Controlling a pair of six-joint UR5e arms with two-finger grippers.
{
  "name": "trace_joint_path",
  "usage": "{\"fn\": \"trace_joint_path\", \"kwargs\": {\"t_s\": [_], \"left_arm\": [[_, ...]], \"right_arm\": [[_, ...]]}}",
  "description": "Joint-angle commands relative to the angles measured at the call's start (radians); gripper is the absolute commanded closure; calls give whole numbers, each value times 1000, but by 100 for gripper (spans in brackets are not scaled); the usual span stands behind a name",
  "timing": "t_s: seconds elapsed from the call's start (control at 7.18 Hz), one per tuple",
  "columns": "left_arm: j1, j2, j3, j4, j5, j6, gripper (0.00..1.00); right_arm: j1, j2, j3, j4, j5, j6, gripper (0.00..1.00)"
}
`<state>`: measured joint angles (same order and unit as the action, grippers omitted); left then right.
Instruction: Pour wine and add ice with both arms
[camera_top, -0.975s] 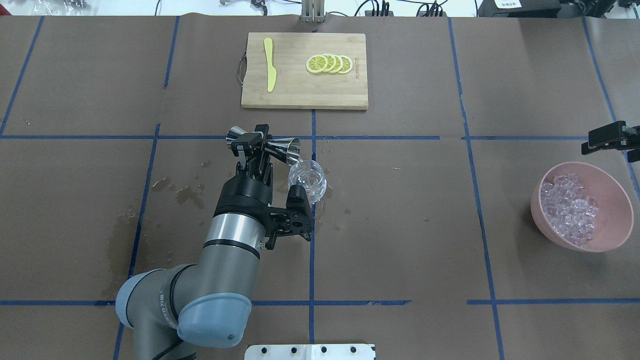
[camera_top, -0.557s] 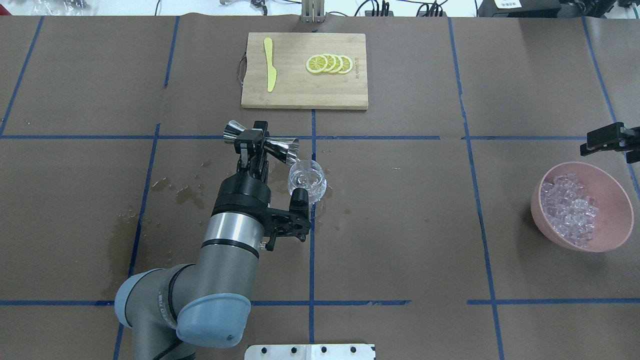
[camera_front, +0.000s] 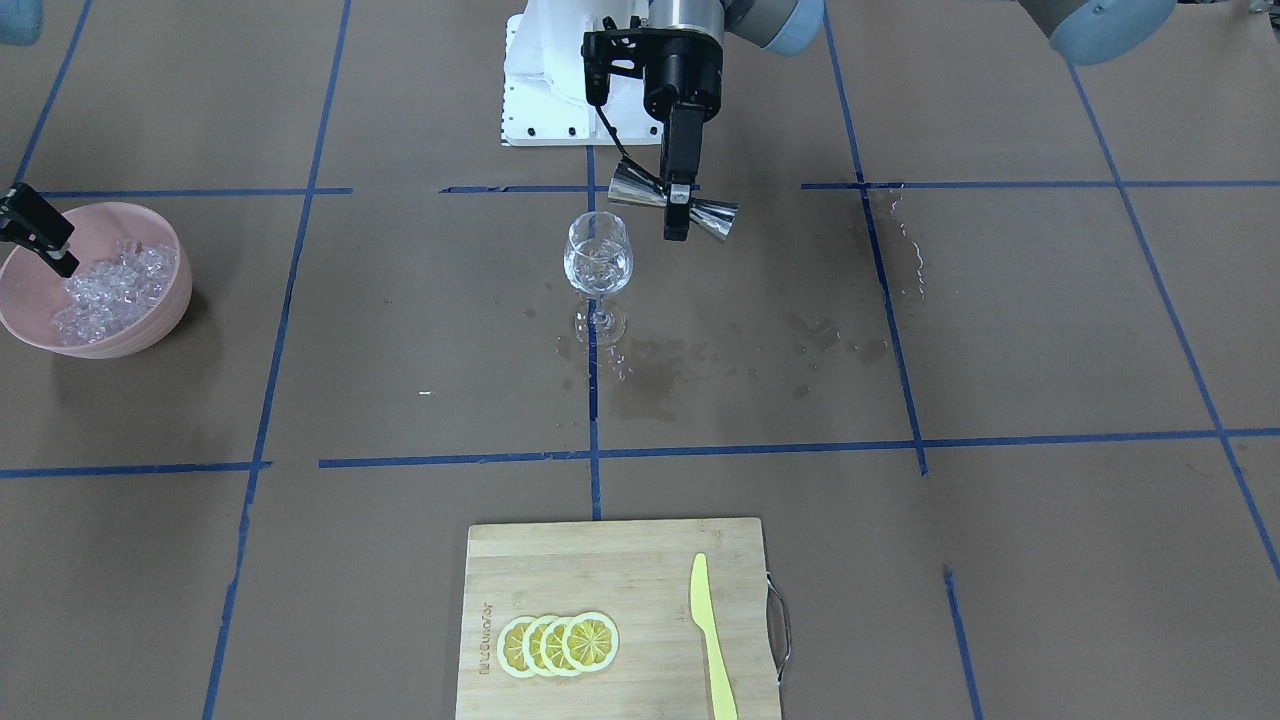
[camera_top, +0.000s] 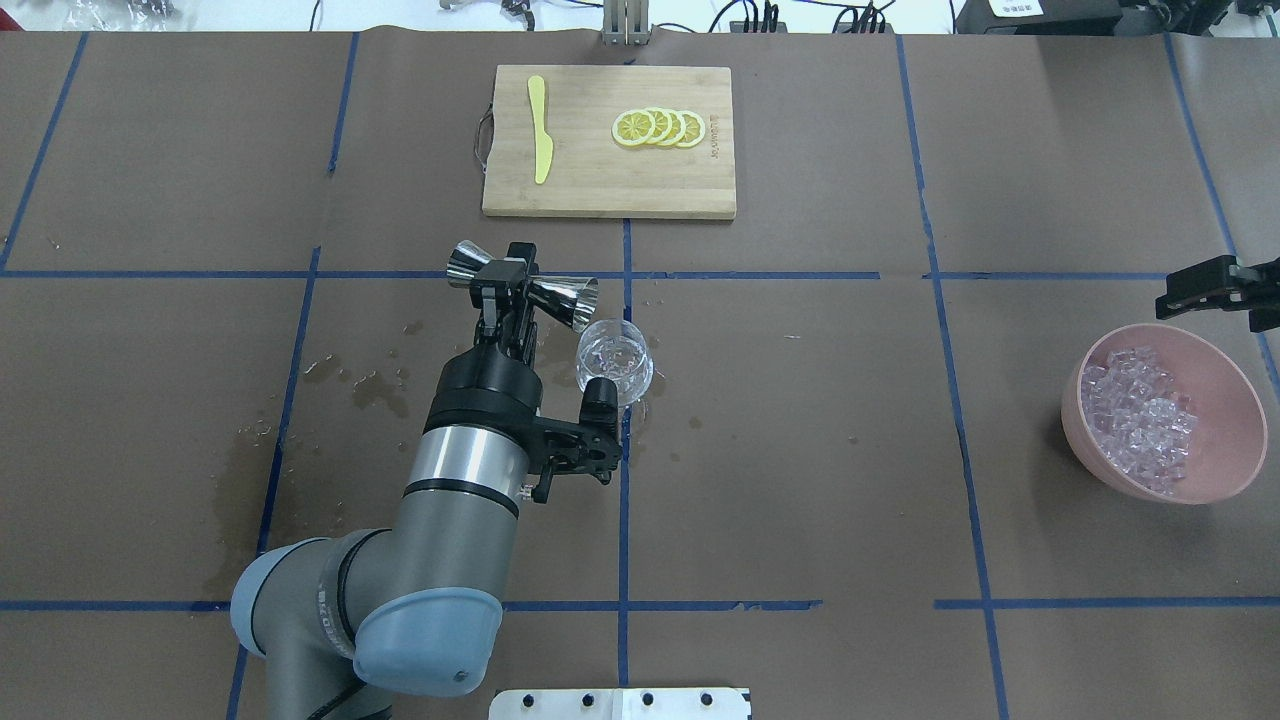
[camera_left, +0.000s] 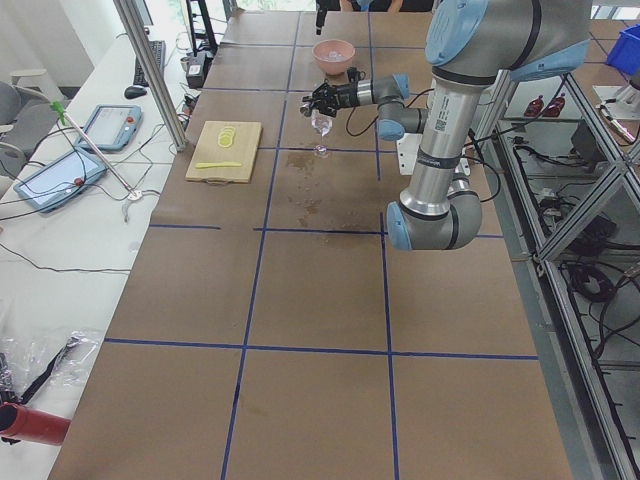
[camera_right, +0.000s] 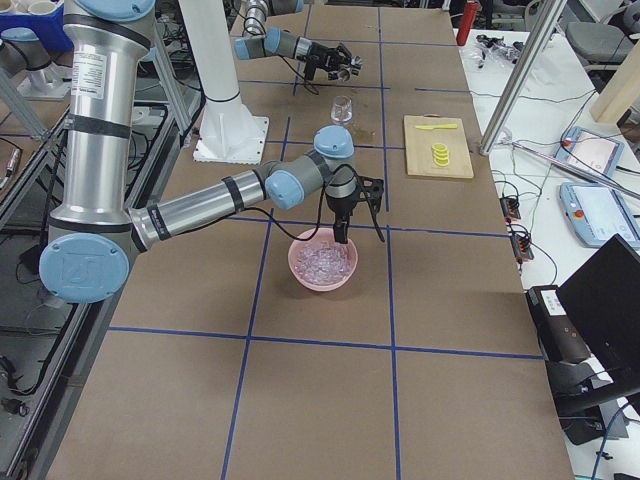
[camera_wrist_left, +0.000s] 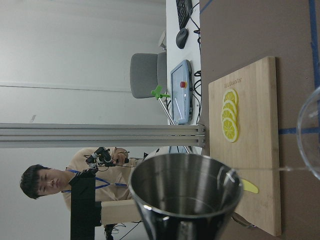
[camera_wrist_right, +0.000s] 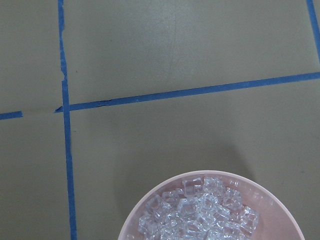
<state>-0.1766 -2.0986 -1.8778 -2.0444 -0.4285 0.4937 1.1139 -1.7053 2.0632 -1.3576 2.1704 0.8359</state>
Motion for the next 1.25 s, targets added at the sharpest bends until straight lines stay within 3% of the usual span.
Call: {"fn": "trace_joint_path", "kwargs": {"t_s": [0.0, 0.28, 0.56, 0.84, 1.11], "left_arm": [[5, 0, -3, -74, -4, -150, 100], [5, 11, -6, -210, -4, -303, 100], [2, 56, -9, -359, -4, -358, 100], [0, 139, -9, -460, -10, -588, 100], [-3, 146, -11, -522, -48, -801, 100]], "right_arm": [[-3, -2, 0, 0, -1, -1, 0], [-11, -10, 0, 2, -3, -1, 0], [-32, -101, -27, 174, -36, -1, 0], [-60, -105, -35, 198, -58, 34, 0], [-104, -103, -35, 201, -101, 61, 0]]}}
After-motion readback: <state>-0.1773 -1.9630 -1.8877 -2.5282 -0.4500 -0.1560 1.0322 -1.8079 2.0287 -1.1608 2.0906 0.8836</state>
